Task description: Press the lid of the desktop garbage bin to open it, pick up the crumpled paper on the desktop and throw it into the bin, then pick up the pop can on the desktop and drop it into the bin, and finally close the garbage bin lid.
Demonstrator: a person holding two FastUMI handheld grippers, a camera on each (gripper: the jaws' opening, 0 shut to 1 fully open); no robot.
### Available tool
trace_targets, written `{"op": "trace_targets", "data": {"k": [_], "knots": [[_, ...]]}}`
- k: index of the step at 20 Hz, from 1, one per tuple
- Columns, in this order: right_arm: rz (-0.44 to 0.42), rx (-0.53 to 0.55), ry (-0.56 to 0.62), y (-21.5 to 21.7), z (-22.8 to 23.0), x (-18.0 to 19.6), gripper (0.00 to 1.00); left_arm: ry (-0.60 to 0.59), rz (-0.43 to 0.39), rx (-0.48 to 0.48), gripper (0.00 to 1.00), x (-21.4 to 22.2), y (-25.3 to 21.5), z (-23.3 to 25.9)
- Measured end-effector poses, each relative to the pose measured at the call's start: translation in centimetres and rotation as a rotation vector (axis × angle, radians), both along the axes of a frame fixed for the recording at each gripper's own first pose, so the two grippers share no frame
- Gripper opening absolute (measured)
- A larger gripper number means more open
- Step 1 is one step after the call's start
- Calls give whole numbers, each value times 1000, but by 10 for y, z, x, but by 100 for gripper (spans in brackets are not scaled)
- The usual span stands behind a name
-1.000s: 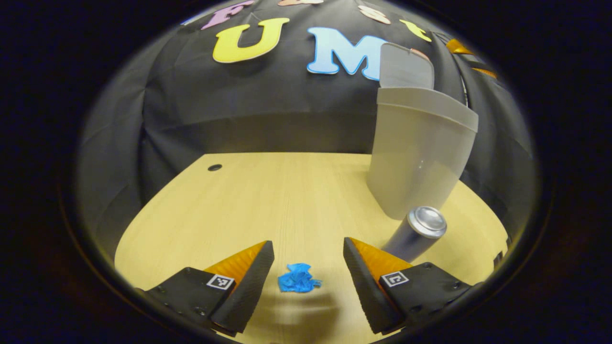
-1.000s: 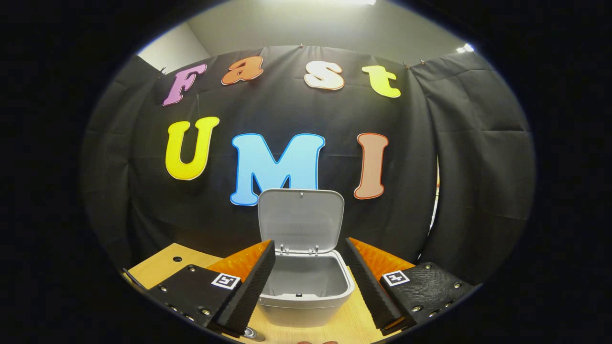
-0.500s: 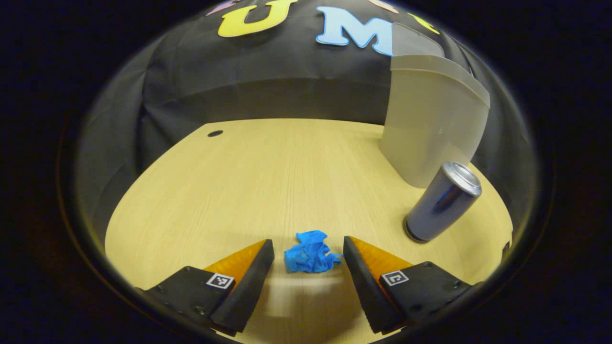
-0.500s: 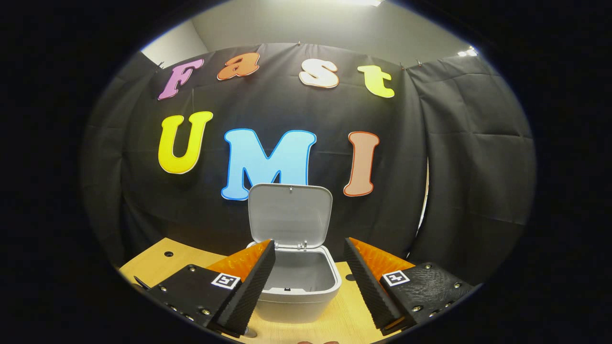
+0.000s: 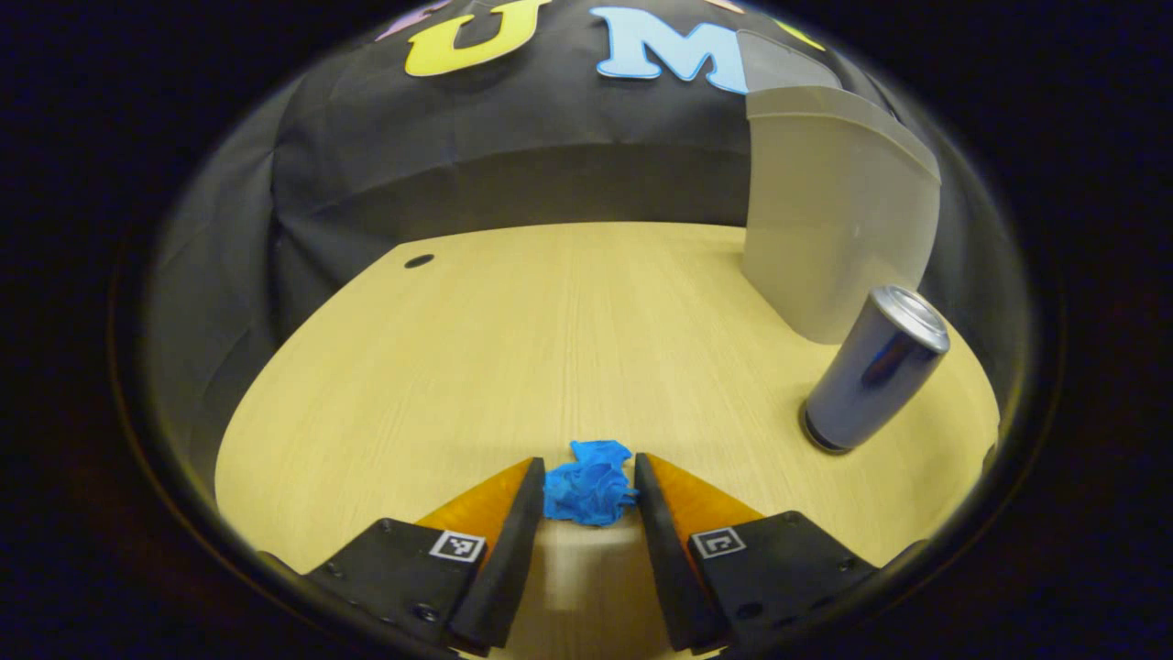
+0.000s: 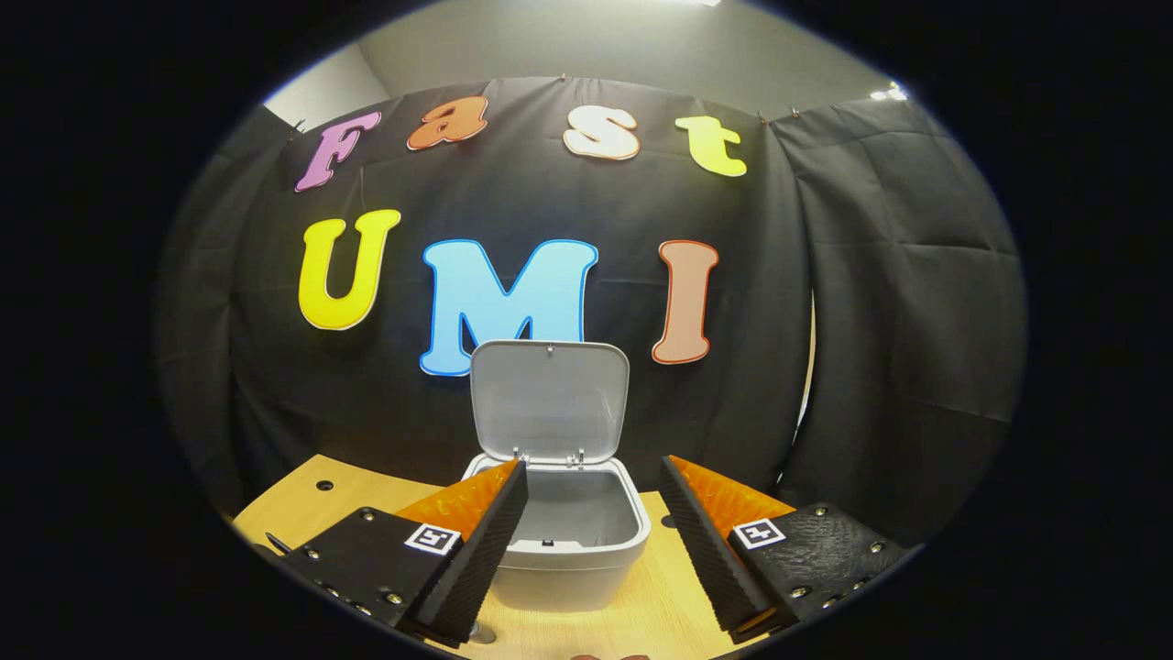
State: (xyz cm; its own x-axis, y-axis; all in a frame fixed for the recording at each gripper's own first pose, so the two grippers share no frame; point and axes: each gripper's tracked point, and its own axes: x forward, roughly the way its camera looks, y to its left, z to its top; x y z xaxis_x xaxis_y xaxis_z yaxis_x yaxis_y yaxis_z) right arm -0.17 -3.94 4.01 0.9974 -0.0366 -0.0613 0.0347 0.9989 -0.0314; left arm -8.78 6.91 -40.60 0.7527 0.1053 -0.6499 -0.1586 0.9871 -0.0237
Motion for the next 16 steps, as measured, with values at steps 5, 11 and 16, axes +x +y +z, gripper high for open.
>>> {"op": "trace_targets", "data": {"k": [5,11,16], "knots": [[7,6,16,-1,-5,0,93,4,10,15,39,1,4,0],[1,23,21,-7,-10,-2,93,-39,33,18,41,14,14,29],[-11,46,20,-16,-15,-8,93,-121,17,51,41,40,19,73]]}}
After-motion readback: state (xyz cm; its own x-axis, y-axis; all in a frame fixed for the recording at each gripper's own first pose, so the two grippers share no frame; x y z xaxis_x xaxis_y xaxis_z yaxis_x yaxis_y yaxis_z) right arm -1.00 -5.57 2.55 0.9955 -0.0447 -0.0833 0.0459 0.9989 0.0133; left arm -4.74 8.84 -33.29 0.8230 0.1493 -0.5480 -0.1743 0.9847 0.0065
